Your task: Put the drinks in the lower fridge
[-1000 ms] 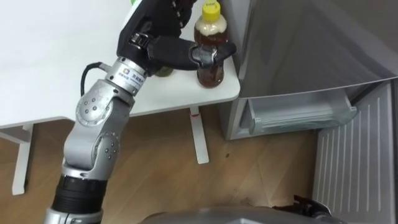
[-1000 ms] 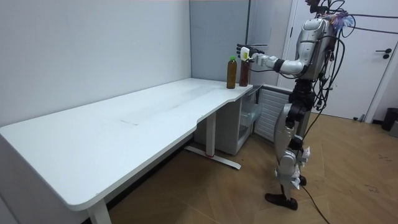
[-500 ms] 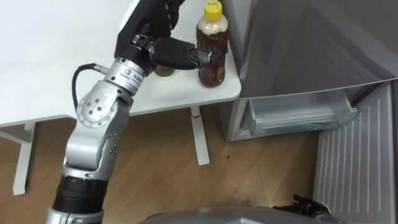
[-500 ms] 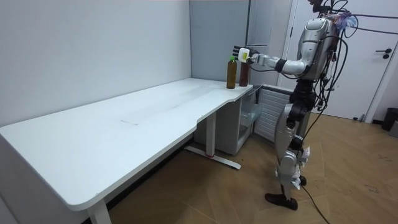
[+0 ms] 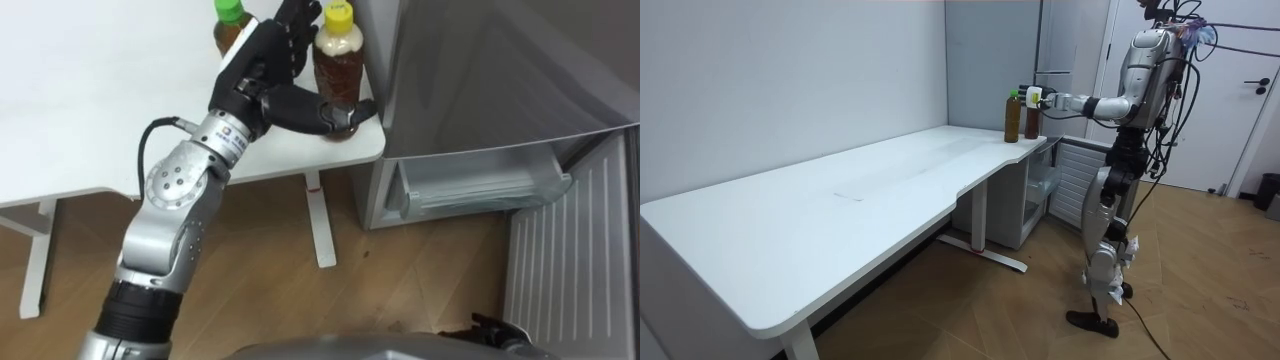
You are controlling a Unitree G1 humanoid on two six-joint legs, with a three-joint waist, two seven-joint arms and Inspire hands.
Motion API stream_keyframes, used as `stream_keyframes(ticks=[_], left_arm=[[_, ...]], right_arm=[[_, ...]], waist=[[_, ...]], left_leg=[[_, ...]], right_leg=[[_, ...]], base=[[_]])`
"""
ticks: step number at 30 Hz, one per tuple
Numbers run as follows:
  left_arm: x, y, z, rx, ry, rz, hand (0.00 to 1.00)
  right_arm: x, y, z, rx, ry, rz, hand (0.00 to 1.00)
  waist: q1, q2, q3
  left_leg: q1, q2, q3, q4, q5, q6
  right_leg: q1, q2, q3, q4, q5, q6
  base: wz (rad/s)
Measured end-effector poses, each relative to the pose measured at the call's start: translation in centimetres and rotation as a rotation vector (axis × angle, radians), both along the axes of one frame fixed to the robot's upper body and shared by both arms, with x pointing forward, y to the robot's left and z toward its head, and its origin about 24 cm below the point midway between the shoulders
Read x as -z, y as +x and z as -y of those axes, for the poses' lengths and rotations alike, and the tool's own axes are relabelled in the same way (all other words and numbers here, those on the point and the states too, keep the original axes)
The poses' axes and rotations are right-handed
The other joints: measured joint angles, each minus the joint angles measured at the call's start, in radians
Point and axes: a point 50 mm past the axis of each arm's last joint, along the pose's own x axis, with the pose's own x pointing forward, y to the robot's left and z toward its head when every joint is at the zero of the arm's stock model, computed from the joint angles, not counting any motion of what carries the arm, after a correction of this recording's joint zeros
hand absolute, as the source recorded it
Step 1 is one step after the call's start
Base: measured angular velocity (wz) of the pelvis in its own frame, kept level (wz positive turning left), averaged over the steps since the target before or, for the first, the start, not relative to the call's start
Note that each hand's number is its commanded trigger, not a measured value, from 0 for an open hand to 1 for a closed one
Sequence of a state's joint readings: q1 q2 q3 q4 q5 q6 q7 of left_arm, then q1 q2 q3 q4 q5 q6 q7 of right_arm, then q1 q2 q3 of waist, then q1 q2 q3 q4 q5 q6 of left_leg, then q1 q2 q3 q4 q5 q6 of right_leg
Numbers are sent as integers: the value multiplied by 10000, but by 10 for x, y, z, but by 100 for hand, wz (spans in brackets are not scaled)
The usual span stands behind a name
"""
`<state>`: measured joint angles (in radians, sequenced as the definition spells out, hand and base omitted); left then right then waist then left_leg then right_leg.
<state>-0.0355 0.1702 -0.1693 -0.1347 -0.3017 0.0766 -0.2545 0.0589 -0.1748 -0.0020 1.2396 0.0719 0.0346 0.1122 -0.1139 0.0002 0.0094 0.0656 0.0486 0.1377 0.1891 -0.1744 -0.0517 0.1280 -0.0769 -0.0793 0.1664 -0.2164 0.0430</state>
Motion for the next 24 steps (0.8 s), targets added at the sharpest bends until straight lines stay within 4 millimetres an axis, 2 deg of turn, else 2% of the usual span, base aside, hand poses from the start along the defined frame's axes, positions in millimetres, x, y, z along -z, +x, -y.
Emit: stream_keyframes(ticks=[6,17,24], left_arm=[[14,0,-2,190,180,-638,0],[20,0,-4,470,234,-996,0],[25,1,-8,384,-108,-1319,0]], right_arm=[[-1,4,-2,-87,160,156,0],[-1,3,-2,83,422,168,0],[-1,1,0,453,447,235,0]], waist=[[-175,-13,8],[-296,-6,3],[-441,65,-39]], left_leg=[[-11,-1,16,0,0,0],[-22,-1,17,2,0,0],[-21,-1,22,0,0,-1]], right_leg=[[-9,0,-7,-7,-3,4],[-15,0,3,-40,-4,5],[-6,13,95,-115,-3,3]], base=[[0],[0],[-2]])
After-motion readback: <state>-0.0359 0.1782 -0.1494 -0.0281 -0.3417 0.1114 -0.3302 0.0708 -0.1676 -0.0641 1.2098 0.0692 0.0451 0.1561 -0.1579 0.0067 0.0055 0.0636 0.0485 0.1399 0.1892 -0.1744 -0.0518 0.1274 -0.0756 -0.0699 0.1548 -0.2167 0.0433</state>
